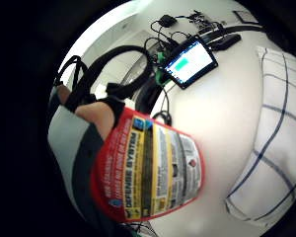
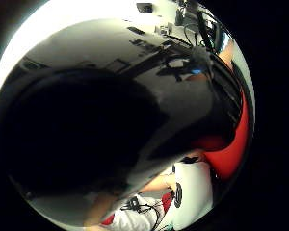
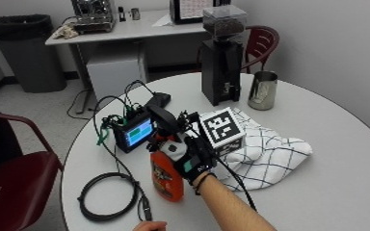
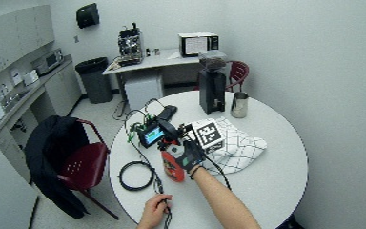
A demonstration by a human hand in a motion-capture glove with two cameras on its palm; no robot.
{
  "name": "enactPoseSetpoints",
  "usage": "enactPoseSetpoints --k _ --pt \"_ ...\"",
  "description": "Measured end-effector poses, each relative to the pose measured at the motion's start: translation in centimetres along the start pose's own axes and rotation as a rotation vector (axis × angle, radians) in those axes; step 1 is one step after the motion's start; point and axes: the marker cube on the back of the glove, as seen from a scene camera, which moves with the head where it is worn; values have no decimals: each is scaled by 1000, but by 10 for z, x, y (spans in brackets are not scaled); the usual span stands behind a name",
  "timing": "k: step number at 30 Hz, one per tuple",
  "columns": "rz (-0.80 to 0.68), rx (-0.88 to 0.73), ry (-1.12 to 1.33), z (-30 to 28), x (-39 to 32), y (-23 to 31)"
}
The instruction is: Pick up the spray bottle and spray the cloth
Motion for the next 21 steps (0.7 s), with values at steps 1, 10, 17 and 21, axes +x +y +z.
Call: enactPoseSetpoints --k 1,10,17,21 --pt "-6 -6 3 1 -2 -2" --pt "-20 -60 8 10 6 6" --pt "36 -128 26 -22 1 45" --pt "29 -157 164 -67 -6 83"
